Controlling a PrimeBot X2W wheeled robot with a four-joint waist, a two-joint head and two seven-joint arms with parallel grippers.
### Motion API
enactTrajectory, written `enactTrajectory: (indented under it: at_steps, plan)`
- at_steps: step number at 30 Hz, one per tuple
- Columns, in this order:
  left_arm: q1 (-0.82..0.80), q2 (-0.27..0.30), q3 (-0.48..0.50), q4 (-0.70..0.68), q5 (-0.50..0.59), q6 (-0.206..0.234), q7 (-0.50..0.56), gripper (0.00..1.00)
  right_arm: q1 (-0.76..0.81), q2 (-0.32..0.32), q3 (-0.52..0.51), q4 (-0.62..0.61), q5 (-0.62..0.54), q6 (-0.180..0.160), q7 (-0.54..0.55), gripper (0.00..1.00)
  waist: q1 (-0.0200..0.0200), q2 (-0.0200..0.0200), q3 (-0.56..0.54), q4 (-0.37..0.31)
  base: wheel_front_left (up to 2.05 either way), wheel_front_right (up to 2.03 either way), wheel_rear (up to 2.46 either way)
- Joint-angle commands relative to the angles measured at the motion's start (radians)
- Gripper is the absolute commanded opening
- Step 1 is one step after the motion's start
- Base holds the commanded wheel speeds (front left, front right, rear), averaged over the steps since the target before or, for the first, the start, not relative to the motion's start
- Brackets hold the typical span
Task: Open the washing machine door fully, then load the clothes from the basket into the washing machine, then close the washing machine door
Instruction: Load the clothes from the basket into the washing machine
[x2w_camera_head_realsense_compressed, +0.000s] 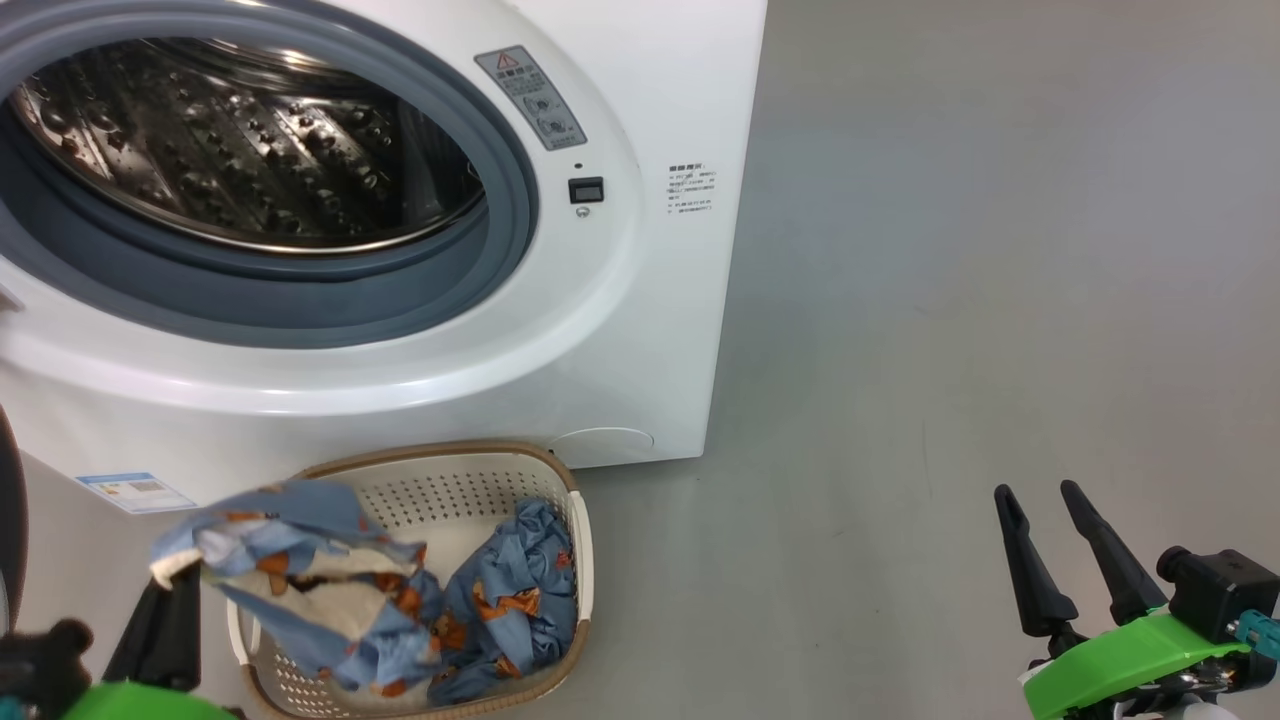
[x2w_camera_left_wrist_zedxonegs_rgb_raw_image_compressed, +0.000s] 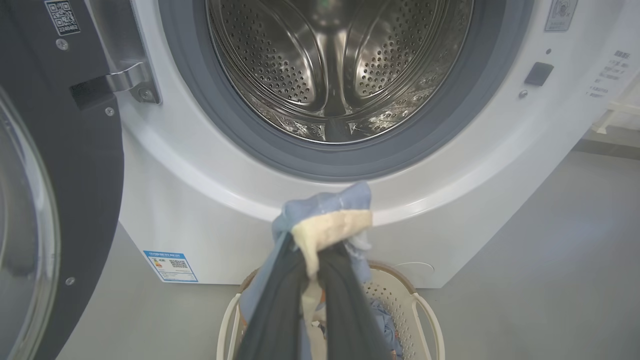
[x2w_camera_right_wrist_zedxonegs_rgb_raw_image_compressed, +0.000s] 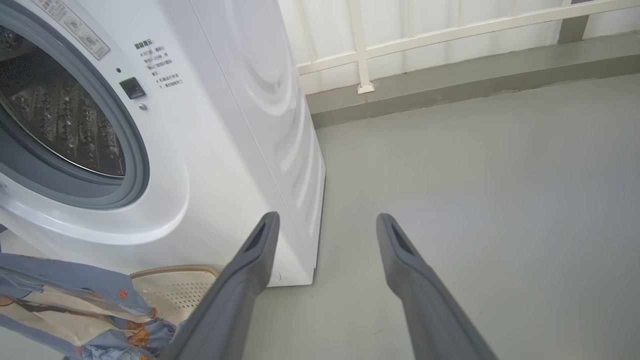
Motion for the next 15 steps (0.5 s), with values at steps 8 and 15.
enactTrajectory:
  at_steps: [8, 15]
  plan:
    - [0.101, -0.044, 0.118, -0.148, 0.062, -0.001, -0.008, 0.0, 0.023, -0.015, 0.003, -0.031, 0.008, 0.002, -0.012, 1.0, 0.0, 0.0, 0.002, -0.006, 0.0, 0.0, 0.0]
    - [0.05, -0.048, 0.115, -0.172, 0.052, -0.001, -0.008, 0.0, 0.012, -0.003, 0.008, -0.037, 0.004, 0.002, -0.012, 1.0, 0.0, 0.0, 0.029, -0.02, 0.0, 0.0, 0.0]
